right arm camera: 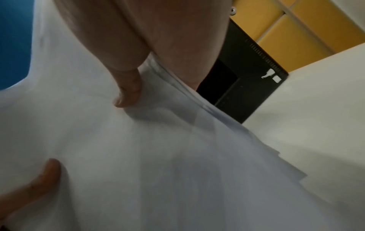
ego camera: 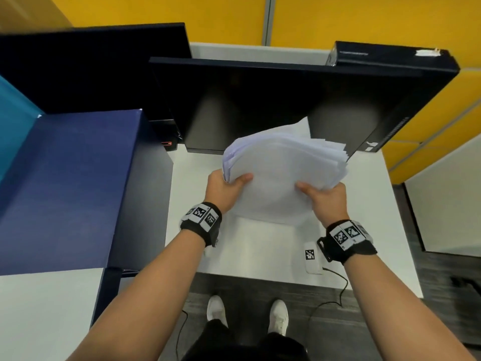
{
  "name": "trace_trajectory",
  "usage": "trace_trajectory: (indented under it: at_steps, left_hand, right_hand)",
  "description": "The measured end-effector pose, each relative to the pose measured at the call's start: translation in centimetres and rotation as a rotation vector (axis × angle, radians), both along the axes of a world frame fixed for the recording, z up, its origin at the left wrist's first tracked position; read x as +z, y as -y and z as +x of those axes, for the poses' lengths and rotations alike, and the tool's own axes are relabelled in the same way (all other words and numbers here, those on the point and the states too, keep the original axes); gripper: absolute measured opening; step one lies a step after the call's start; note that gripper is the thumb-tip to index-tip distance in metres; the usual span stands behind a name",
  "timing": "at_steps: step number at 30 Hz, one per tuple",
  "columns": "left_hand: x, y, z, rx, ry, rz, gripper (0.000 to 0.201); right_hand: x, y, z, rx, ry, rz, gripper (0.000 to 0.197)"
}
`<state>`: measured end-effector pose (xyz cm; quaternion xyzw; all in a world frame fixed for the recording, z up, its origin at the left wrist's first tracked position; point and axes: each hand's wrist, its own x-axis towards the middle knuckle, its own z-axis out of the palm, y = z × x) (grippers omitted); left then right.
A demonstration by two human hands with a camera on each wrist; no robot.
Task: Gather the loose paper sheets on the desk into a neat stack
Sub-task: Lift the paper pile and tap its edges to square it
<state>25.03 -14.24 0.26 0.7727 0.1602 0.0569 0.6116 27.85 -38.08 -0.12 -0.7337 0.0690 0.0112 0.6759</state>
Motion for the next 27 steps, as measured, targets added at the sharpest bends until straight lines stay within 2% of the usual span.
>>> trace_trajectory:
  at_steps: [6,10,12,16,23,27]
  left_hand:
    - [4.5,-0.9,0.7,-0.093,0.207,0.016,0.040]
    - [5.5,-1.3,0.8,-0.057,0.289,-0.056,0.035]
    - [5.6,-1.5,0.7,-0.035,0.305,-0.106,0.040]
    - [3.7,-1.3,0.5,-0.075,0.197,-0.162,0.040]
    - [0.5,0.1,-0.3,-0.065,0.151,-0.187,0.037]
    - [-1.9,0.6,-0.4,-0.052,0.013,-0.162,0.039]
  right_hand:
    - [4.3,0.7,0.4,-0.006,0.211,0.067,0.034]
    - [4.4,1.3,0.6,0.127,0.188,0.005,0.036]
    - [3.9,1.2,0.4,0.117,0.176,-0.015,0.029]
    - [3.3,1.0,0.3,0.053,0.156,0.070,0.017]
    - [2.1,2.0,0.6,0.077,0.154,0.023,0.019]
    - [-1.4,2.6,0.3,0.125,0.000,-0.057,0.036]
